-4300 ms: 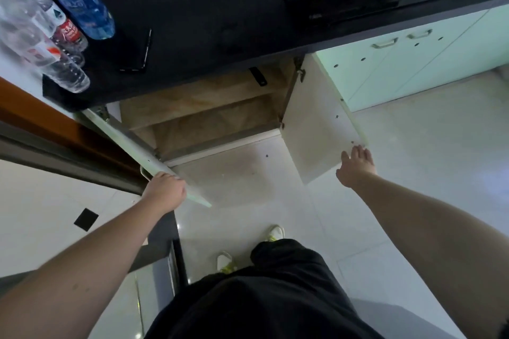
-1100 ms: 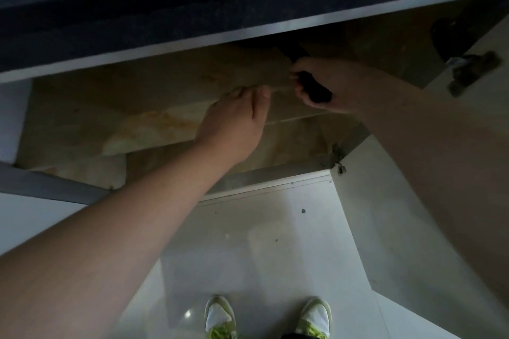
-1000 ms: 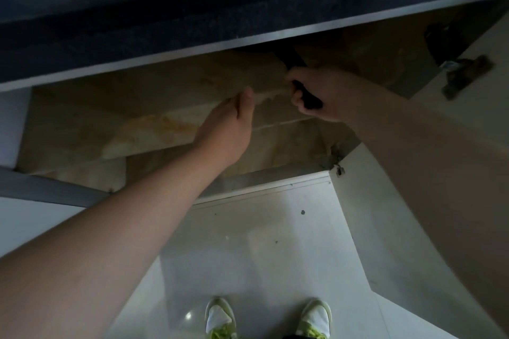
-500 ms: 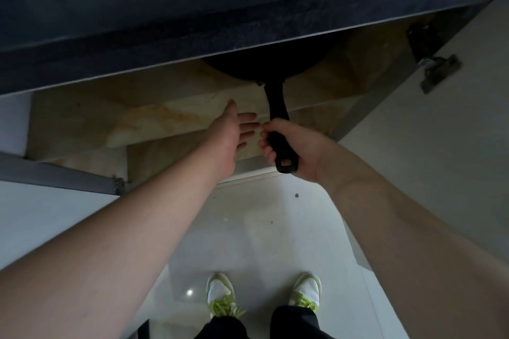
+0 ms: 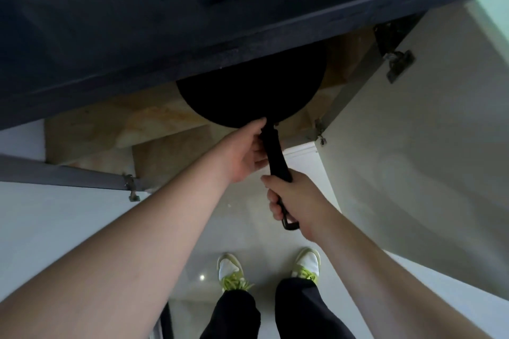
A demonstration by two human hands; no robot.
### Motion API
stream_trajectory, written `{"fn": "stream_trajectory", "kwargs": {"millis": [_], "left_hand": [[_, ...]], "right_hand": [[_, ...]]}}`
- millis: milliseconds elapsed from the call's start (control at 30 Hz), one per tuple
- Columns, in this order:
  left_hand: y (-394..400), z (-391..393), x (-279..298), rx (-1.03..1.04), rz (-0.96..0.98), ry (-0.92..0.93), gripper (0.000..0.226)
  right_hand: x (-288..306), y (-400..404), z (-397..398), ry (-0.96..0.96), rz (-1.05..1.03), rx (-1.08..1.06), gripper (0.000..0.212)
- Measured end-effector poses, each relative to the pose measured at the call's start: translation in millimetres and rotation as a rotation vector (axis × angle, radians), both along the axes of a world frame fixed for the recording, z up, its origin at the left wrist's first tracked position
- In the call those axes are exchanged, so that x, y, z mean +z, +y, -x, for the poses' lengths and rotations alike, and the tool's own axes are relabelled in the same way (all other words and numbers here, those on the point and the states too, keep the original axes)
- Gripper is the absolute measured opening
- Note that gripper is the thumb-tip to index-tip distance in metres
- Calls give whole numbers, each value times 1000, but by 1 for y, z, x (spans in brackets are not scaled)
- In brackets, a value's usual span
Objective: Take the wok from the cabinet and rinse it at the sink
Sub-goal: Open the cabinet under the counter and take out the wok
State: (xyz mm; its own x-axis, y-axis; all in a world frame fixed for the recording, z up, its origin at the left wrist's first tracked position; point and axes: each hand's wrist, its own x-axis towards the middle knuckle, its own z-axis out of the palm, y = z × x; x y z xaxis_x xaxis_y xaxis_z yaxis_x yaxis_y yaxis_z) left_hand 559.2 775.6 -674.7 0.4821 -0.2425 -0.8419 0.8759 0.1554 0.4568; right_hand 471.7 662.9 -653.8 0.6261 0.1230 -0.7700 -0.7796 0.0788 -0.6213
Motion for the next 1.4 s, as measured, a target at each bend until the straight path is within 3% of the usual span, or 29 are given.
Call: {"fn": "stream_trajectory", "kwargs": {"millis": [233,467,733,900,1067,1400], "left_hand": [[-21,73,30,-111,130,212,20],[-37,150,85,15,133,318,17],[-24,218,159,-55,107,353,24],[-8,257,172,-102,100,344,19],[1,293,196,-80,147,380,30],[-18,330,255,-250,184,312,30]], "right_hand": [[39,-14,60,-41,139,96,23],[100,-25,125,63,228,172,25],[176,-17,204,131,190,127,19],[194,2,258,147,197,88,17],[211,26,297,125,214,33,18],[276,22,349,78,226,-139,18]]}}
